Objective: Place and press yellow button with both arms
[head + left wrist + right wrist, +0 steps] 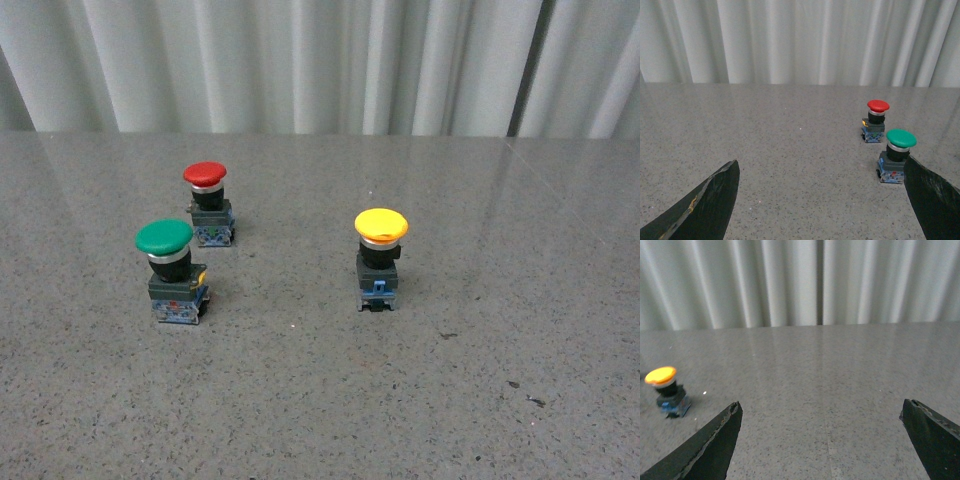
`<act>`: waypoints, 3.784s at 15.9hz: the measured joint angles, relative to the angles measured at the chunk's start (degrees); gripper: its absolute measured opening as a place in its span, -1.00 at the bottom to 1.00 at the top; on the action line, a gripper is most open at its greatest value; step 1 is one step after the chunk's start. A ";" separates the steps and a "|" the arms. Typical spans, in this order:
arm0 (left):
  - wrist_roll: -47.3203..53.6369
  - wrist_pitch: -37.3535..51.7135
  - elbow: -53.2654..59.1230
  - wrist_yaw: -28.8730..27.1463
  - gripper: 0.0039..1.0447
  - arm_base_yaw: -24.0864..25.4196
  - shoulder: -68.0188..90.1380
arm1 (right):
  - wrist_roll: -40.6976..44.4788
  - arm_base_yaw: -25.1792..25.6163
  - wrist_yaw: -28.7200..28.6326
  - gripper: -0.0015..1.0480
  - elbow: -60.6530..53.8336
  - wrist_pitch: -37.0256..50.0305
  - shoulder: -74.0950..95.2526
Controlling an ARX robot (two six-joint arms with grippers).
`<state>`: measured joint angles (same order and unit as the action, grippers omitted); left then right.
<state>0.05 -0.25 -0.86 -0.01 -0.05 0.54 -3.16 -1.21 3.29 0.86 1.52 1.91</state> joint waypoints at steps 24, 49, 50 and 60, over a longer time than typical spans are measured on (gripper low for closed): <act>0.00 0.02 0.00 0.00 0.88 0.00 0.00 | -0.83 -26.53 -6.60 -0.96 47.39 23.19 92.02; 0.00 0.00 0.00 0.02 0.88 0.00 0.00 | -2.67 -25.18 -6.73 -0.96 49.05 18.10 88.56; 0.00 0.02 0.00 0.00 0.88 0.00 0.00 | -4.44 -25.86 -7.74 -0.96 50.14 21.14 85.00; -0.02 0.02 0.00 0.00 0.88 0.00 0.00 | -8.87 -19.12 4.79 -0.96 30.18 22.08 53.13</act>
<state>0.03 -0.23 -0.86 -0.01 -0.05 0.54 -12.03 -20.34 8.08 31.05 23.59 55.05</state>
